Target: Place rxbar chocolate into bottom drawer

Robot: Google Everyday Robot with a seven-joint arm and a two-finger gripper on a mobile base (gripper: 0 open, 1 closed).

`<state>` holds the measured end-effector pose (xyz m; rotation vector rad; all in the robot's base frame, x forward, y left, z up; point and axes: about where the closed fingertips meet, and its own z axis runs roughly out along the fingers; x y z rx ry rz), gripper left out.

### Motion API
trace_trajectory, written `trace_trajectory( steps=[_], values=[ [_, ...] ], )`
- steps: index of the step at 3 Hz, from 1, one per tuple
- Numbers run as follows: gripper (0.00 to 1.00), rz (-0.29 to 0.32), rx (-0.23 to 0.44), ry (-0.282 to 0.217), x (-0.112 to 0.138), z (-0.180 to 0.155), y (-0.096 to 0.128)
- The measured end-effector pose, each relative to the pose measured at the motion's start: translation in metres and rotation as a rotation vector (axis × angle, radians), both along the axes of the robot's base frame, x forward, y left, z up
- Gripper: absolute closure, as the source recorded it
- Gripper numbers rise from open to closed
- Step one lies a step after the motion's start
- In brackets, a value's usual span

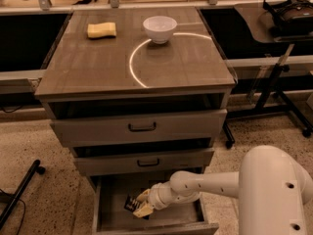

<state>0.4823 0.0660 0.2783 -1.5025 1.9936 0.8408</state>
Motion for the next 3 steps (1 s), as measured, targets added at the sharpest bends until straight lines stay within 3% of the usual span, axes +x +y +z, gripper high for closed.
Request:
trace_trajectory(
  steps=[1, 3],
  values=[
    [1.0, -0.014, 0.007, 0.005, 0.005, -0.027, 0.006],
    [0.51, -0.098, 0.016, 0.025, 0.019, -0.073, 0.021]
  ],
)
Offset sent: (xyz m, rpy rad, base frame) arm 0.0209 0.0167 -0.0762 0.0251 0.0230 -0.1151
